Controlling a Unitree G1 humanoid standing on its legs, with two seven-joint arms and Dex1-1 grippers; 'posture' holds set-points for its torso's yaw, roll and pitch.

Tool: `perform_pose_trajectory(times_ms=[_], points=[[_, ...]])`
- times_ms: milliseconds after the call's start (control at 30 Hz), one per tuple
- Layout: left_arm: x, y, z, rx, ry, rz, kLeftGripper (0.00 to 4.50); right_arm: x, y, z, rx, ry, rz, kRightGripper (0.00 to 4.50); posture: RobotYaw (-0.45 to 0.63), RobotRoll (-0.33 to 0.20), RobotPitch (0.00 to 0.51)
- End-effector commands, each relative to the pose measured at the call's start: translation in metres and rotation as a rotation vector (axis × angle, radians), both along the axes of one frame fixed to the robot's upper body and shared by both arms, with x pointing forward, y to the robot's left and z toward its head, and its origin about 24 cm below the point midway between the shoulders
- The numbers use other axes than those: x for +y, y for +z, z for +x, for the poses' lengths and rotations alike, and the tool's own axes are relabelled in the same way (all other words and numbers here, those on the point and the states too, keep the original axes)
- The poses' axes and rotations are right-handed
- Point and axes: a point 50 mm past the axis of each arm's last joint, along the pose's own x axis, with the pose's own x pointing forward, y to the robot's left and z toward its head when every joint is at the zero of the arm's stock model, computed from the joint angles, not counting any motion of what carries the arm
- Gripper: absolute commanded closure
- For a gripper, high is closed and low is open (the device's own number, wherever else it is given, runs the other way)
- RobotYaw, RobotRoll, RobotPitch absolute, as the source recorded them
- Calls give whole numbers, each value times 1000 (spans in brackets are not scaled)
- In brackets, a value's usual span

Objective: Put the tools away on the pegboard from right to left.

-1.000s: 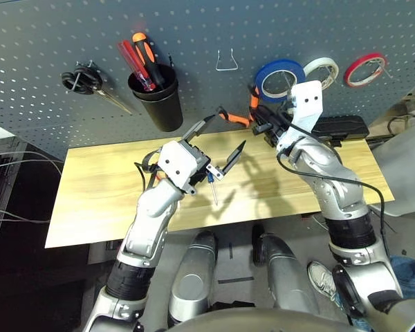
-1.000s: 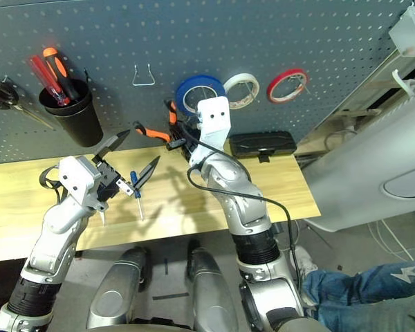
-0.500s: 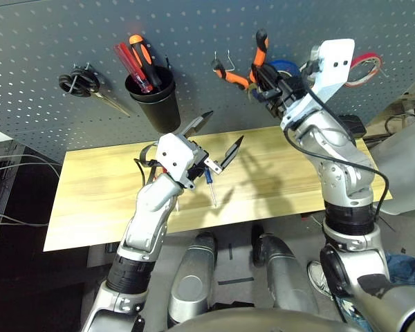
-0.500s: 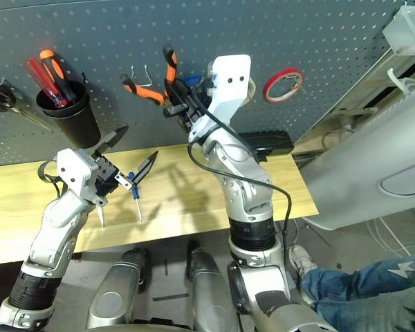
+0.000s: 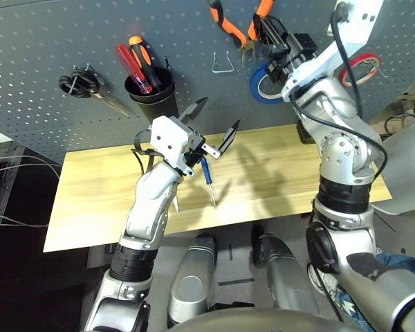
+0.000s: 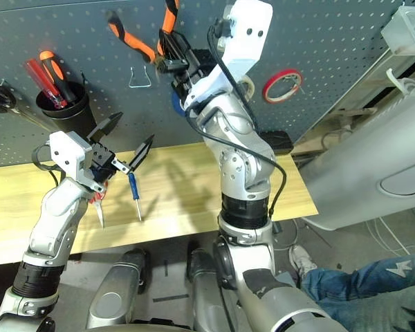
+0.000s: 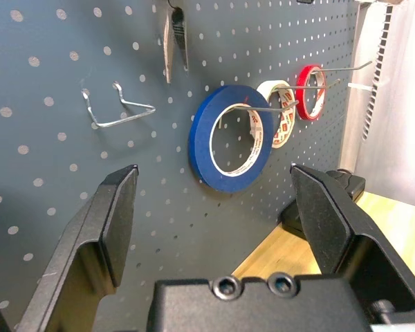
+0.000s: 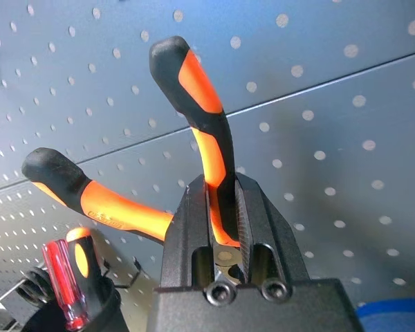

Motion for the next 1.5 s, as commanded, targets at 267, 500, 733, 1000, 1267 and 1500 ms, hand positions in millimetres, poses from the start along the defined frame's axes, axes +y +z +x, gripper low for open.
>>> perform_pose_trajectory(times_ms=[267,500,733,1000,1267,1500], points=[[-3,-5,-3,16,-7,36,0,20,7,24,10,24,89,4205,249,0,229],[0,-7,-6,24,10,42,0,31,7,27,13,64,109,4205,273,0,237],[1,-9,-8,30,26,41,0,36,13,23,0,98,108,4205,279,0,240],[-2,-10,-6,32,21,32,0,41,14,20,11,124,110,4205,265,0,246],[-2,-11,-6,39,18,34,0,46,4,24,55,126,105,4205,261,0,259],[0,-11,-7,43,24,38,0,55,2,22,66,153,110,4205,272,0,264]])
